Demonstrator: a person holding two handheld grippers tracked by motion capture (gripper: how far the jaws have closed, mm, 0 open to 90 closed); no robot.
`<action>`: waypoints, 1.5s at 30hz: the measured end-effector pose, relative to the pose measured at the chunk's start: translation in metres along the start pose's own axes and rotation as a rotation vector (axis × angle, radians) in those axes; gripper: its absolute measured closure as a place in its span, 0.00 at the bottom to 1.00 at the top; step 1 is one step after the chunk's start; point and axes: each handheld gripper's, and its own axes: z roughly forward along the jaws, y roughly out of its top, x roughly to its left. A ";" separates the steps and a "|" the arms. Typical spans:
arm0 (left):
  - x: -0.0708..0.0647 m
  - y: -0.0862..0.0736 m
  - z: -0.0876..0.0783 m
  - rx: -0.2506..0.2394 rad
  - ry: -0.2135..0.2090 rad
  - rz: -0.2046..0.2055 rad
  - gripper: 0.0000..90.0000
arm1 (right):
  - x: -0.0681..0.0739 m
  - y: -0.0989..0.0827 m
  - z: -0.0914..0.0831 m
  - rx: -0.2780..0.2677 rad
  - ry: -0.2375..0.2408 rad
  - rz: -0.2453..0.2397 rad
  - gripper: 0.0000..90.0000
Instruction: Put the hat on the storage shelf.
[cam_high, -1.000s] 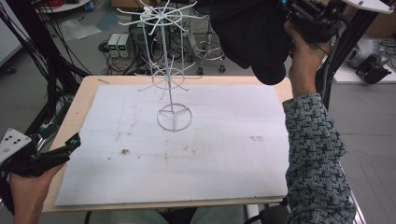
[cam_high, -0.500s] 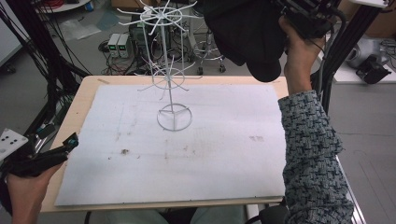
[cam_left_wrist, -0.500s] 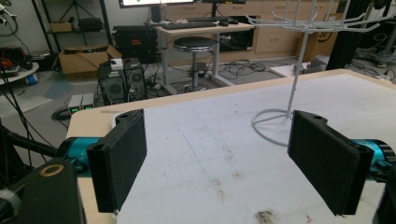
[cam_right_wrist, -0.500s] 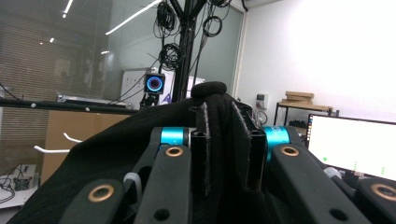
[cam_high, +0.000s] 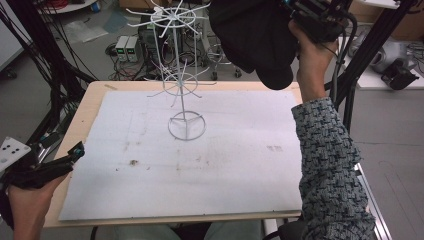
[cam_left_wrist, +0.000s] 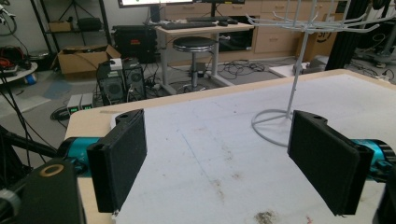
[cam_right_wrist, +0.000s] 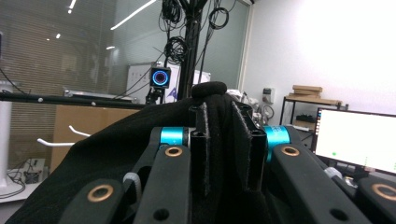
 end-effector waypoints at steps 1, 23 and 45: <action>0.000 0.000 0.000 0.001 -0.001 0.000 0.22 | 0.000 -0.001 0.000 0.001 0.003 0.002 0.87; 0.000 0.001 -0.001 -0.006 0.000 0.002 0.22 | 0.001 -0.023 0.008 0.050 0.055 0.049 0.85; 0.000 0.002 0.003 -0.006 -0.010 0.004 0.22 | -0.006 -0.038 0.003 0.145 0.079 0.086 0.81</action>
